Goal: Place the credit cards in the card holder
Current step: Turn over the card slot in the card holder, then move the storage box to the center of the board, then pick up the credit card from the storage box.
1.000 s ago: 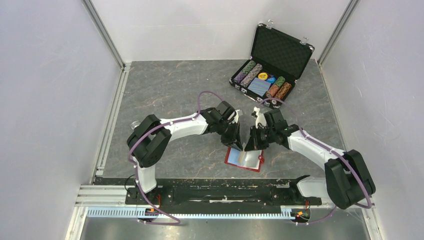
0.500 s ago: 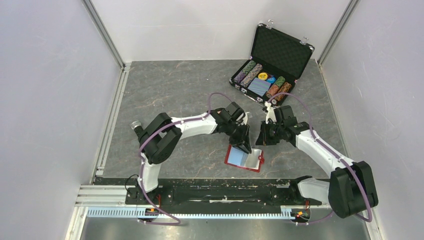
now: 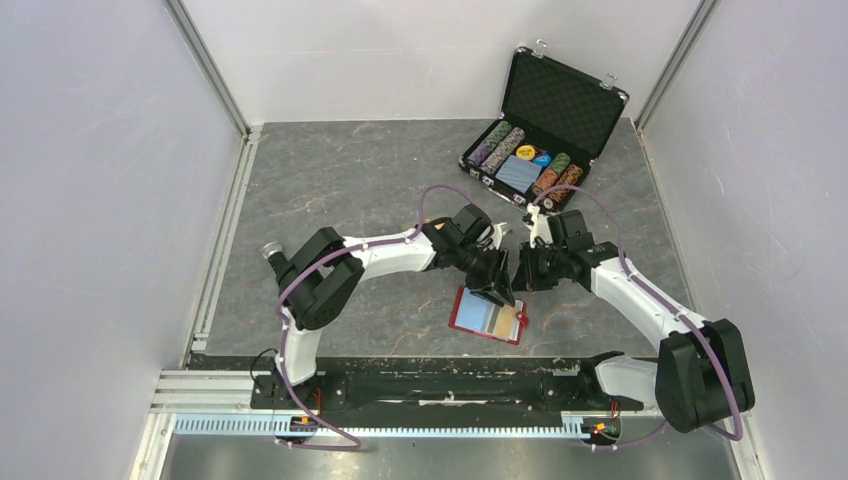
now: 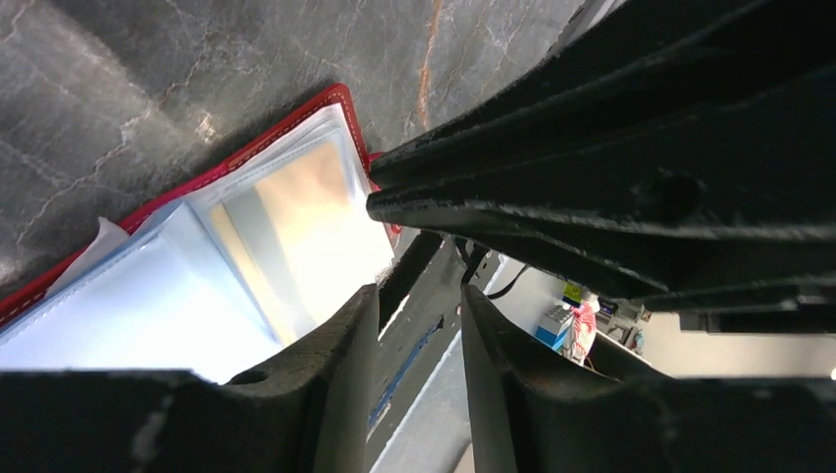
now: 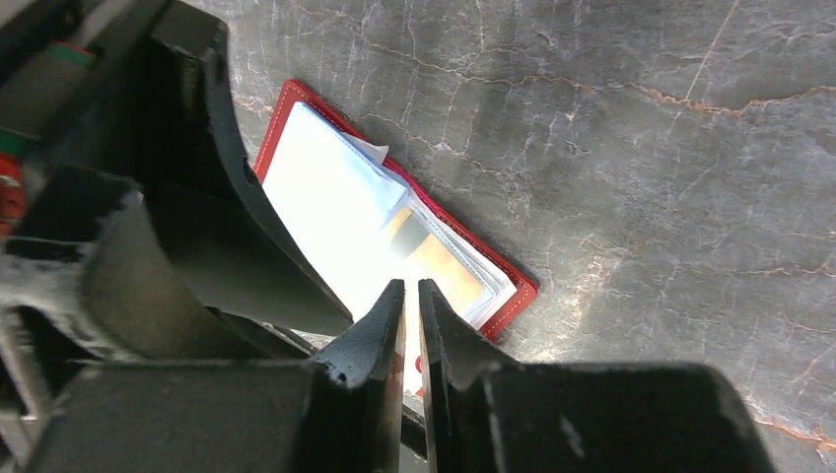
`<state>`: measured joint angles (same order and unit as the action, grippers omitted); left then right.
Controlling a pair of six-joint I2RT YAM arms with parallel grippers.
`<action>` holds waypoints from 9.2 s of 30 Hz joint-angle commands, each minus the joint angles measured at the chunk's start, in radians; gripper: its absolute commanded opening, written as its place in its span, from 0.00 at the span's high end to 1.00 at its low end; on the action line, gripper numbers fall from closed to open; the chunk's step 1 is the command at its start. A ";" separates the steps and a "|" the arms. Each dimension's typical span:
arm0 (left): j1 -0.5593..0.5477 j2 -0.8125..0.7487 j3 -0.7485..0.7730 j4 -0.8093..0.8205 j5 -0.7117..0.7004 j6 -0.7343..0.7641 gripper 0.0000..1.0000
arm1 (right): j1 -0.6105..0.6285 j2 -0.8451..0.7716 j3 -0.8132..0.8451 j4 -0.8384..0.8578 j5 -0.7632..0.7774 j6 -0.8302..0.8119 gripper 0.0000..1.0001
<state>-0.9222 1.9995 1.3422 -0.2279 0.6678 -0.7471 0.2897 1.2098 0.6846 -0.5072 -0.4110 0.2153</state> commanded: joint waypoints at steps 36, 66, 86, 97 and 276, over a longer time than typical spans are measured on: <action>0.335 -0.634 -0.345 -0.245 -0.485 0.216 0.47 | 0.233 0.789 0.886 -0.061 0.107 -0.024 0.45; 0.336 -0.551 -0.291 -0.224 -0.435 0.180 0.47 | 0.372 0.505 0.629 0.007 0.029 -0.019 0.46; 0.309 -0.229 -0.222 -0.126 -0.334 0.103 0.55 | 0.175 0.390 0.155 0.304 -0.173 0.167 0.50; 0.301 -0.187 -0.193 -0.140 -0.356 0.102 0.61 | 0.195 0.533 0.264 0.407 -0.253 0.215 0.55; 0.321 -0.166 -0.226 -0.098 -0.356 0.101 0.57 | 0.371 0.718 0.599 -0.093 0.282 -0.048 1.00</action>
<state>-0.5869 1.8107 1.0714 -0.2909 0.2935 -0.6483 0.6594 1.8904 1.2781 -0.5381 -0.1940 0.1848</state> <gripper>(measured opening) 0.443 0.007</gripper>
